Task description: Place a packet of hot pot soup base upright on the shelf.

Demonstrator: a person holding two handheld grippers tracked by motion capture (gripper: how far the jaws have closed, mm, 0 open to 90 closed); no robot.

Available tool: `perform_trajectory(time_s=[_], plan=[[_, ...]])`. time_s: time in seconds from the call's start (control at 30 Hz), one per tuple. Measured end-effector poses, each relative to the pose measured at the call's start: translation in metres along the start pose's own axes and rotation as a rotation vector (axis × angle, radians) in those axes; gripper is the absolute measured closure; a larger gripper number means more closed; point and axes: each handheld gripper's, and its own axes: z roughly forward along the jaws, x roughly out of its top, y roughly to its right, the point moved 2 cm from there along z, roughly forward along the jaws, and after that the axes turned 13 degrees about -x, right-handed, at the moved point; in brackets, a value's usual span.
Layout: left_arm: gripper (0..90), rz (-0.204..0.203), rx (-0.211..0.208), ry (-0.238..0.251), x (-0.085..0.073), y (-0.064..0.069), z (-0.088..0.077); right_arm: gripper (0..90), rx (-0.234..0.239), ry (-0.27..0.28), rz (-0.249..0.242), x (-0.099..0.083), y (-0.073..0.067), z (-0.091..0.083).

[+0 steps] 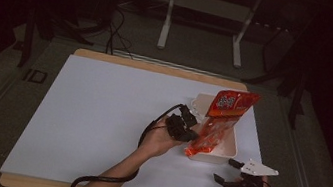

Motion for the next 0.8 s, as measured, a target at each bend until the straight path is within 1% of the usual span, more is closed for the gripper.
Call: perform_trajectory(time_s=[0.23, 0.37, 0.43, 0.57, 0.6, 0.67, 0.77, 0.8], plan=[[88.7, 0.001, 0.003, -0.001, -0.001, 0.000, 0.003, 13.9, -0.002, -0.001, -0.001, 0.000, 0.000, 0.000], [88.9, -0.003, 0.015, 0.003, -0.003, -0.001, 0.007, 14.0, -0.004, -0.003, -0.002, 0.000, -0.001, 0.000], [89.1, -0.006, 0.012, 0.004, -0.003, -0.001, 0.008, 13.9, -0.004, -0.003, -0.002, 0.000, -0.001, 0.000], [89.5, 0.003, 0.021, -0.005, -0.005, 0.000, 0.013, 14.0, -0.005, -0.007, -0.004, 0.000, -0.001, 0.000], [89.6, 0.014, 0.032, -0.011, -0.005, 0.002, 0.015, 13.9, -0.006, -0.007, -0.004, 0.000, -0.001, 0.000], [89.6, 0.020, 0.034, -0.015, -0.005, 0.002, 0.016, 13.9, -0.006, -0.007, -0.004, 0.000, -0.001, 0.000], [89.9, 0.018, 0.033, -0.010, -0.006, 0.002, 0.017, 14.0, -0.006, -0.007, -0.004, 0.000, -0.001, 0.000], [89.9, 0.025, 0.041, -0.009, -0.007, 0.004, 0.018, 13.9, -0.007, -0.007, -0.005, 0.000, -0.001, 0.001]])
